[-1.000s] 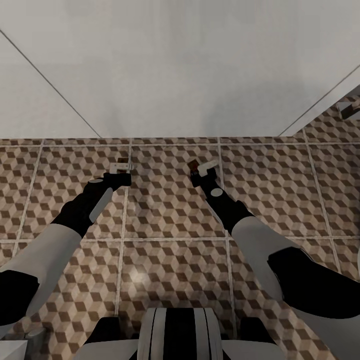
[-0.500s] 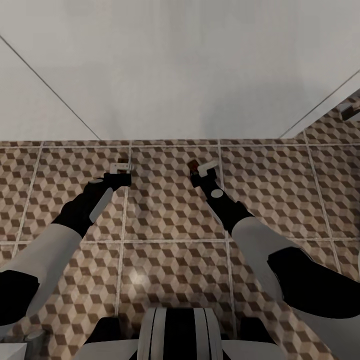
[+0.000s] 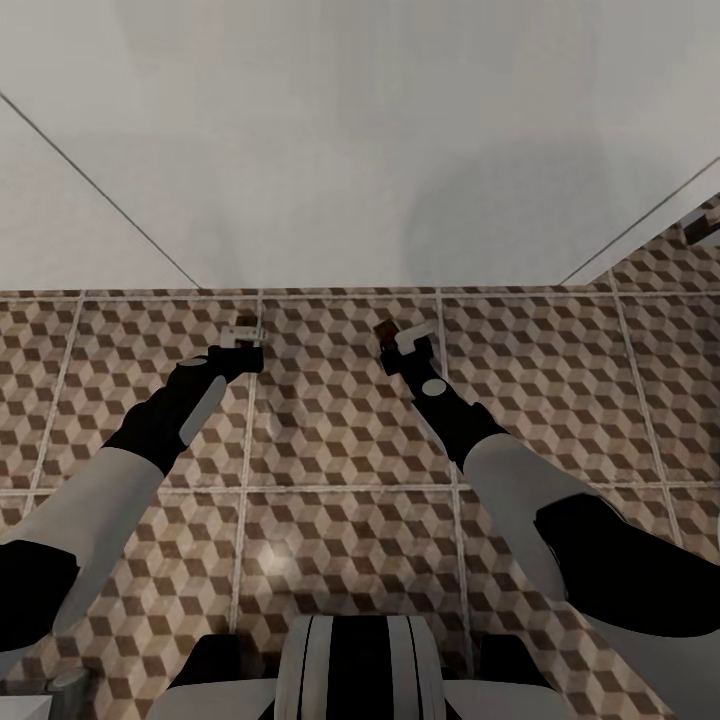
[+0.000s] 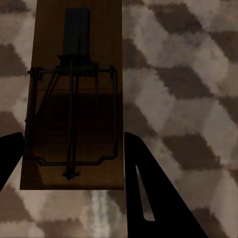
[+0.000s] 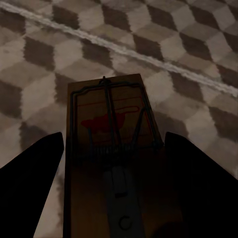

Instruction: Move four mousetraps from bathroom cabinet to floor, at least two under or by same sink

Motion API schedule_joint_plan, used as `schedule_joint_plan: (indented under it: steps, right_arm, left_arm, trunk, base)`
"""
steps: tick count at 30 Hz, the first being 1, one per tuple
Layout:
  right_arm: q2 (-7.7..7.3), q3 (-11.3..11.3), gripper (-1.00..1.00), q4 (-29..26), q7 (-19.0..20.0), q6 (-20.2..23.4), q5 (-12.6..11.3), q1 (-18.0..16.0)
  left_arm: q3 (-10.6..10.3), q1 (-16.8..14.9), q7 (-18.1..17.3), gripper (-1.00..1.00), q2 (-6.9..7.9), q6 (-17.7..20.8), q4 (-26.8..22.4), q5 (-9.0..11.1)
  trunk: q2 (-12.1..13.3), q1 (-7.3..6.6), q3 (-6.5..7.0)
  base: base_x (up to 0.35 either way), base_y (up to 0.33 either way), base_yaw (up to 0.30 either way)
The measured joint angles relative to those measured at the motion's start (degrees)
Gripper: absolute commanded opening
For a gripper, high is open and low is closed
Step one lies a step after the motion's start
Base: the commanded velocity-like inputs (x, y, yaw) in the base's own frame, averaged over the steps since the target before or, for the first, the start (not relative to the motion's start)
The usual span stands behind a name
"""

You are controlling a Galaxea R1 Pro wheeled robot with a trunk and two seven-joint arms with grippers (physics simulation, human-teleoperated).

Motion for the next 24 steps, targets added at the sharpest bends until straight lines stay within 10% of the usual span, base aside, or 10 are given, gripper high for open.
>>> schedule_joint_plan:
  steps: [24]
  right_arm:
    - [-0.01, 0.1, -1.00, 3.1, 0.1, -4.2, 0.0, 0.0]
  left_arm:
    - [0.0, 0.3, -0.2, -1.00, 0.00, -0.5, 0.0, 0.0]
  trunk:
    - [0.0, 0.00, 0.00]
  base:
    - [0.095, 0.000, 0.000]
